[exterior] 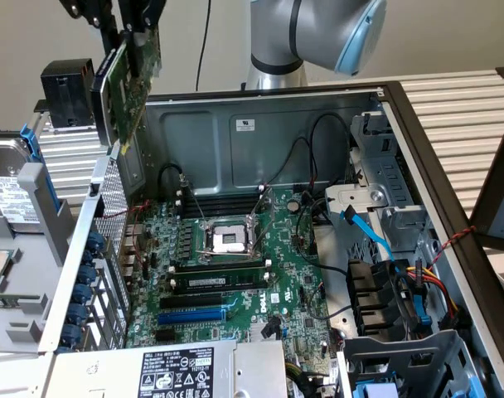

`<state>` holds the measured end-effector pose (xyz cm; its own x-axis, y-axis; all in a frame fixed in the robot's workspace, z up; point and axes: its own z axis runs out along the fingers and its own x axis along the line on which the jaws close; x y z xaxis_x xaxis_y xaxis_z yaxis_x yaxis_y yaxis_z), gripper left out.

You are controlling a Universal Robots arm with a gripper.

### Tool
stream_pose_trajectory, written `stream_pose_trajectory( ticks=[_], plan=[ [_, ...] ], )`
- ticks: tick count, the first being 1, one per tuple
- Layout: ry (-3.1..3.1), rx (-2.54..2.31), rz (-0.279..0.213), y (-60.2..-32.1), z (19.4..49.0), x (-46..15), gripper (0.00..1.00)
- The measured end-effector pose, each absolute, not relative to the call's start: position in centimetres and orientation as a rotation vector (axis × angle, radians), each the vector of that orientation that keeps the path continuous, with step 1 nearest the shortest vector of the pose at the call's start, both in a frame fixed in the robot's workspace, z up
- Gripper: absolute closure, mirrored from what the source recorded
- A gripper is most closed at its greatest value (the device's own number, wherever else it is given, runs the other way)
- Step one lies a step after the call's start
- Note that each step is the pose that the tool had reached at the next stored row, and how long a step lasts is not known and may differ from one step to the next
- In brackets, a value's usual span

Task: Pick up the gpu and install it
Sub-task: 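Pick up the gpu and move the gpu toward the slot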

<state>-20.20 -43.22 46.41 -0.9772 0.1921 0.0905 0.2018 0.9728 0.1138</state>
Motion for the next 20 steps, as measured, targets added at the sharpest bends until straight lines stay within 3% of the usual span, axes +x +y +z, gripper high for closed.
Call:
stream_pose_trajectory(
  ticks=[20],
  plan=[
    [-3.008,-0.267,-0.178,-43.3,46.4,-14.0,0.73]
  ],
)
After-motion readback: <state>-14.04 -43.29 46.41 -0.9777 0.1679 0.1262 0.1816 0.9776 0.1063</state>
